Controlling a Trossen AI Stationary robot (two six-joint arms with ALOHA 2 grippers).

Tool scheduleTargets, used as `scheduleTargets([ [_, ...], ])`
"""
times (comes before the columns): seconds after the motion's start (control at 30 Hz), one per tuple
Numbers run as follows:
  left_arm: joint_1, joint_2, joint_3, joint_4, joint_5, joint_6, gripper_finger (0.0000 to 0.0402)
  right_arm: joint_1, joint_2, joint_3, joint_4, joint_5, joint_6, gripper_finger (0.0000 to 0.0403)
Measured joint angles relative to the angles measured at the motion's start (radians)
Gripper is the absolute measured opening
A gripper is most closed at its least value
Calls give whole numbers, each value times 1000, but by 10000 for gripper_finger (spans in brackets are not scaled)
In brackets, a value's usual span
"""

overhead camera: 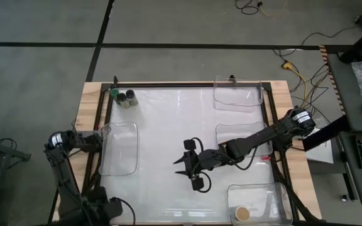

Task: Sort spices by type
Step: Put the brown seasoning bottle into the bottom right transparent bin

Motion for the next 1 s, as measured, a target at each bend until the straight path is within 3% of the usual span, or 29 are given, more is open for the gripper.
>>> scheduleTargets([
  [0.57, -13, -140, -326, 265, 78, -57, 327, 6, 0, -56, 32, 0, -2, 193],
  [1.0, -48, -120, -371, 281, 91, 4, 326, 6, 0, -56, 33, 0, -1, 199],
])
